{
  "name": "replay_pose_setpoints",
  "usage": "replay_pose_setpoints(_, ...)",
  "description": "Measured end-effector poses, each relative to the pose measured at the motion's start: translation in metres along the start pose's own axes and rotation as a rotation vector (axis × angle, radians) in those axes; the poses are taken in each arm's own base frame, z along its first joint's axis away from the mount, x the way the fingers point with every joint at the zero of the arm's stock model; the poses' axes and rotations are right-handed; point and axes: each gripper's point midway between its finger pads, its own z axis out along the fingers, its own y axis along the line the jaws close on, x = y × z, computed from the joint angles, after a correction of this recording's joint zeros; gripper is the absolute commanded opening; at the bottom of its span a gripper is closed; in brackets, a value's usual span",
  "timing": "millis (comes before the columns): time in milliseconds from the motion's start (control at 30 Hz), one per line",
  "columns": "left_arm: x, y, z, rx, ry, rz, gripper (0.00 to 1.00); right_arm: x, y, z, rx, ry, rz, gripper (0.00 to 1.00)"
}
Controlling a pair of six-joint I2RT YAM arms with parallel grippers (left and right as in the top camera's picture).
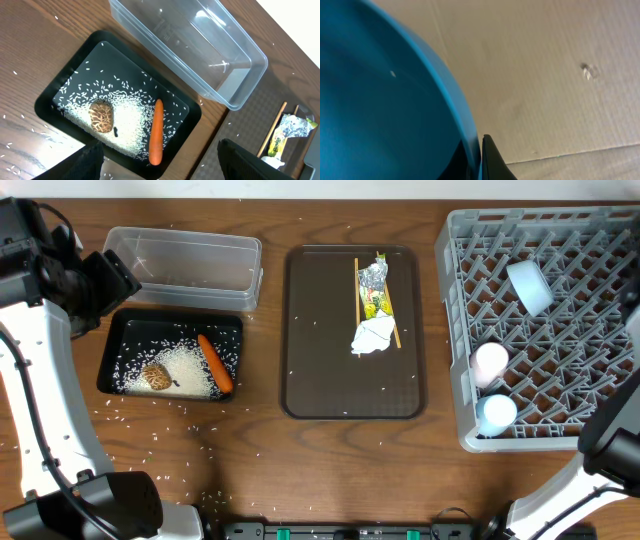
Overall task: Sort waste into correct bins and load items into the dishwasher rack
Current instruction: 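Lower the teal bowl into the rack's right side with the right gripper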
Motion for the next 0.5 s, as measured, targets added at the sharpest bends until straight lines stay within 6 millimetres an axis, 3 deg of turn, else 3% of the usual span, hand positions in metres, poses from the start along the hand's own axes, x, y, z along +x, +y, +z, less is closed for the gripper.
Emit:
replay_pose_setpoints(100,0.000,0.000,0.000,0.000,0.000,0.000,0.74,-0.011,0.013,-0.013,-0.012,0.009,-0.027,0.04)
replay_pose_setpoints(200,0.000,0.000,0.000,0.000,0.000,0.000,0.74,-0.025,0.029,-0.031,-0.032,0.011,-0.053,0.44)
replay_pose_setpoints(267,0.000,0.000,0.000,0.000,0.000,0.000,0.74,-0.045,0.048,-0.049,-0.066,-0.024,-0.078,0.58)
replay_pose_setpoints(367,0.000,0.000,0.000,0.000,0.000,0.000,0.74,-0.083,0.072,-0.085,-0.085,-0.100,-0.085,0.69)
replay_pose_setpoints(500,0.000,0.000,0.000,-0.001,-0.001,0.000,0.74,-0.122,0.077,-0.125,-0.042,-0.181,-0.027,0.78)
